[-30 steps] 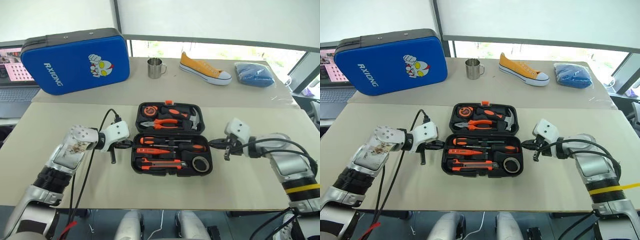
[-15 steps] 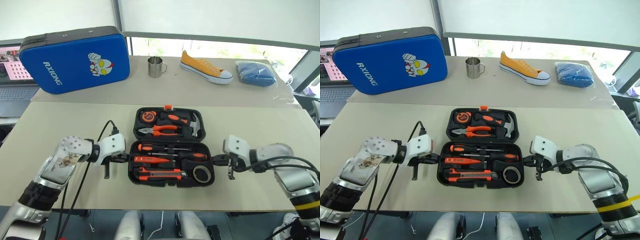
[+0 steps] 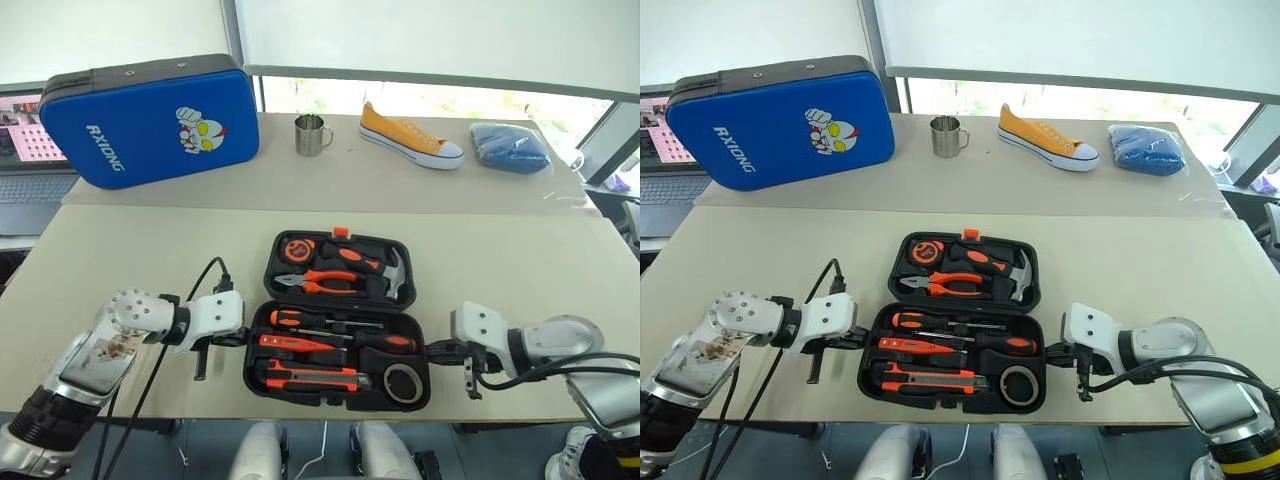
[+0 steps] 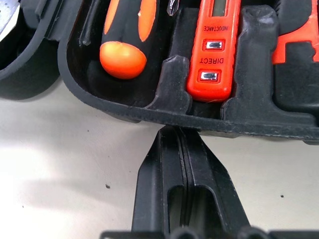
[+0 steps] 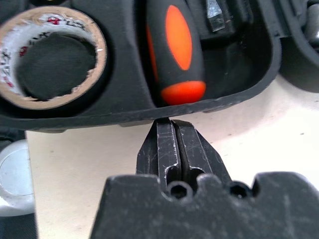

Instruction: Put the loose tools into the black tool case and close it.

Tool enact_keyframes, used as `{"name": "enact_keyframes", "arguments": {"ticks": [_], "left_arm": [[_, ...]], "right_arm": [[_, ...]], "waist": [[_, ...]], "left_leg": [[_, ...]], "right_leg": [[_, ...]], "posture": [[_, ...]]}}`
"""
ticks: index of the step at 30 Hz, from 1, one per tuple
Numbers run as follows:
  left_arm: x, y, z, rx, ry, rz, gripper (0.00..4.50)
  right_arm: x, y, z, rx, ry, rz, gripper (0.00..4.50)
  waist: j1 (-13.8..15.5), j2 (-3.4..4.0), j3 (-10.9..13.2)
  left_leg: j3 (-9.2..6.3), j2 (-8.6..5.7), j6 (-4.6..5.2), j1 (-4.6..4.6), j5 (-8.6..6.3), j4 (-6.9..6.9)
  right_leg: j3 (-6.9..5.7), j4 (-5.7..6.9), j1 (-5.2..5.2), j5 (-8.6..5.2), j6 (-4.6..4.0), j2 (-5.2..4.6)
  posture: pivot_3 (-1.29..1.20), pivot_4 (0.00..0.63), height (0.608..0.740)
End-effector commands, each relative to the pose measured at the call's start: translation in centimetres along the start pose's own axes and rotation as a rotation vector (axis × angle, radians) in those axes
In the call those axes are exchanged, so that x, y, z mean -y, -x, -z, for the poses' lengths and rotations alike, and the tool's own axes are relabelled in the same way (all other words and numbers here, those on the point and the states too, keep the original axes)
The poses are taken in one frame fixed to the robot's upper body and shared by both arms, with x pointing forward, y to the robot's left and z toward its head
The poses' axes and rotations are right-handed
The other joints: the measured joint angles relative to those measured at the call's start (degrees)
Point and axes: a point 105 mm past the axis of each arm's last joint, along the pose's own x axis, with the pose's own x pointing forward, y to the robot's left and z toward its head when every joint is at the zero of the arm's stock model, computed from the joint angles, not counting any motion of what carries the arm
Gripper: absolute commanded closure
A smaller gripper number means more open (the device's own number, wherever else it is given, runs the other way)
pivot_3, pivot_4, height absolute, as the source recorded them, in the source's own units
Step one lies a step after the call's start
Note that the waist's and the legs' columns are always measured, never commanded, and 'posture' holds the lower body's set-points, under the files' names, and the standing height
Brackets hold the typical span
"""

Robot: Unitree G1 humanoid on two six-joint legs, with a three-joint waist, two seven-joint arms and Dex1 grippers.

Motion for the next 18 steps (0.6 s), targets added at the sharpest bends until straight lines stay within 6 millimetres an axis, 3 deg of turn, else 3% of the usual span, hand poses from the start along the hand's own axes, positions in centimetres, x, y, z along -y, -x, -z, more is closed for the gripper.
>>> {"name": "enact_keyframes", "arguments": {"ticks": [1, 2, 5, 8, 11, 12, 18], "left_arm": [[-0.3, 1.1, 3.1, -0.092, 0.181, -0.036, 4.21], [-0.9, 1.9, 3.5, -0.1, 0.251, -0.069, 3.94], [-2.8, 3.7, 3.6, -0.065, 0.412, -0.151, 3.24], [-3.9, 4.8, 2.7, -0.001, 0.567, -0.154, 2.13], [-7.0, 4.8, 1.2, 0.108, 0.834, -0.22, 0.98], [-7.8, 4.5, 0.7, 0.135, 0.904, -0.223, 0.97], [-9.1, 2.4, -2.4, 0.191, 0.969, -0.152, 0.97]], "right_arm": [[1.8, 1.9, -0.1, -0.003, -0.022, 0.099, 4.5], [2.4, 2.7, -0.1, -0.002, -0.052, 0.13, 4.5], [3.6, 4.4, -0.2, 0.02, -0.123, 0.178, 3.76], [4.5, 5.4, -0.4, 0.036, -0.175, 0.207, 2.66], [6.5, 5.8, -1.4, 0.107, -0.315, 0.24, 1.61], [7.0, 5.7, -1.7, 0.125, -0.364, 0.238, 1.34], [8.6, 3.6, -2.8, 0.157, -0.509, 0.19, 1.34]], "waist": [[0.0, 0.0, 0.0], [0.0, 0.0, 0.0], [0.0, 0.0, 0.0], [-0.1, -0.01, 0.0], [0.0, -0.01, 0.0], [0.3, -0.03, 0.0], [0.2, -0.07, 0.0]], "left_leg": [[0.0, 0.0, 0.0, 0.04, 0.0, -0.01], [0.02, 0.0, 0.0, 0.05, 0.0, 0.0], [0.02, 0.0, 0.0, 0.07, 0.0, 0.01], [0.01, 0.11, 0.0, 0.17, 0.01, 0.01], [0.02, 0.09, -0.01, 0.1, 0.01, 0.04], [0.0, 0.07, -0.01, 0.09, 0.02, 0.08], [-0.1, -0.02, -0.02, -0.02, 0.02, 0.1]], "right_leg": [[0.0, 0.0, 0.02, 0.0, -0.01, 0.01], [0.0, 0.01, 0.03, 0.0, -0.01, 0.01], [0.0, 0.07, 0.04, 0.0, -0.02, 0.01], [-0.02, 0.1, 0.07, 0.06, -0.11, 0.14], [-0.02, 0.11, 0.03, 0.06, -0.11, 0.16], [-0.01, 0.12, 0.04, 0.07, -0.1, 0.15], [-0.06, 0.06, 0.0, 0.11, -0.02, 0.09]], "posture": [[0.0, 0.15, 0.739], [0.0, 0.15, 0.739], [0.0, 0.15, 0.739], [0.0, 0.15, 0.739], [0.0, 0.15, 0.739], [0.0, 0.15, 0.739], [0.0, 0.15, 0.739]]}}
